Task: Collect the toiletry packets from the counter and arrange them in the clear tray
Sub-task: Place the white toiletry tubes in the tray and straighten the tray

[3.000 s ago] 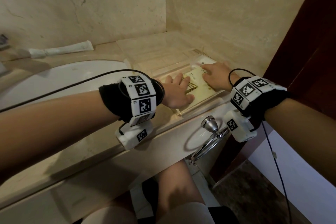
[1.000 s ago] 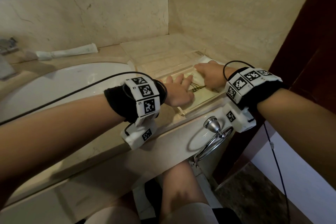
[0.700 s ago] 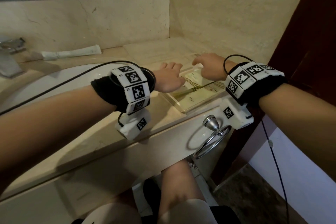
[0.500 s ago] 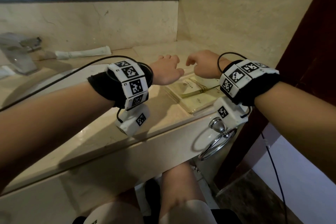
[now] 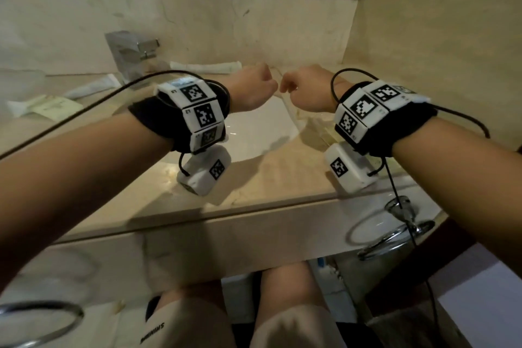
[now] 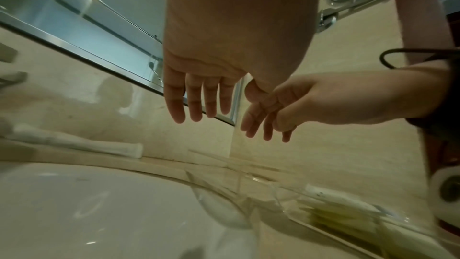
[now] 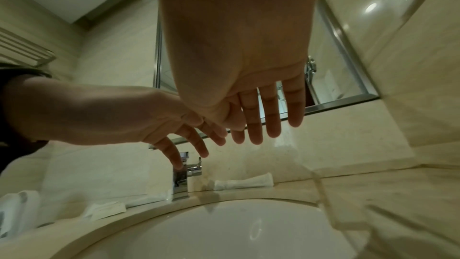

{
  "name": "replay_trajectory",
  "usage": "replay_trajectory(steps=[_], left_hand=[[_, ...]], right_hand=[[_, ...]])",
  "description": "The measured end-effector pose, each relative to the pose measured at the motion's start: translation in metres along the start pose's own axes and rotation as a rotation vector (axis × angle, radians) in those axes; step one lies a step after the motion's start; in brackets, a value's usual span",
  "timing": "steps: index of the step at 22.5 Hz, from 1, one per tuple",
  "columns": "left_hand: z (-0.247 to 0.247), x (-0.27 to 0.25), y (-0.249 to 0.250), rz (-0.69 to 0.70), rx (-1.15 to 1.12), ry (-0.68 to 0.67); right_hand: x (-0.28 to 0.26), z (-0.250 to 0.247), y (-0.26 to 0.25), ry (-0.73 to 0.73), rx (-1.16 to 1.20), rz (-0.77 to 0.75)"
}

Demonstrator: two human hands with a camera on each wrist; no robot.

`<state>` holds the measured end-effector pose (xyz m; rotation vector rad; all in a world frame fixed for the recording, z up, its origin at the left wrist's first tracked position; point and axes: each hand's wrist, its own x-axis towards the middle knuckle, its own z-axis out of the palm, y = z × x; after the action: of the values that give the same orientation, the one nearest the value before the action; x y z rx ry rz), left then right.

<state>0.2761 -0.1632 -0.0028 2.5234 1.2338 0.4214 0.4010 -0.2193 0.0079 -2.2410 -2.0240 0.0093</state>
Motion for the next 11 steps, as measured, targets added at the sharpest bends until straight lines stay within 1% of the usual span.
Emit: replay_trajectory(steps=[5, 7, 9, 11], left_hand=[[-0.024, -0.017, -0.05, -0.15, 0.037, 0.091], [-0.03, -0.023, -0.068, -0.193, 0.053, 0.102], [-0.041, -0.034, -0.094, -0.266, 0.06, 0.133], [-0.048, -0.041, -0.111, -0.292, 0.068, 0.136]], right_hand=[[0.023, 0.008, -0.049, -0.03, -0.05, -0.128], [0.028, 0.011, -0.063, -0.024, -0.077, -0.163], [0.035, 0.014, -0.085, -0.051, -0.07, -0.218], [0.042, 0.019, -0.099, -0.06, -0.067, -0.26]])
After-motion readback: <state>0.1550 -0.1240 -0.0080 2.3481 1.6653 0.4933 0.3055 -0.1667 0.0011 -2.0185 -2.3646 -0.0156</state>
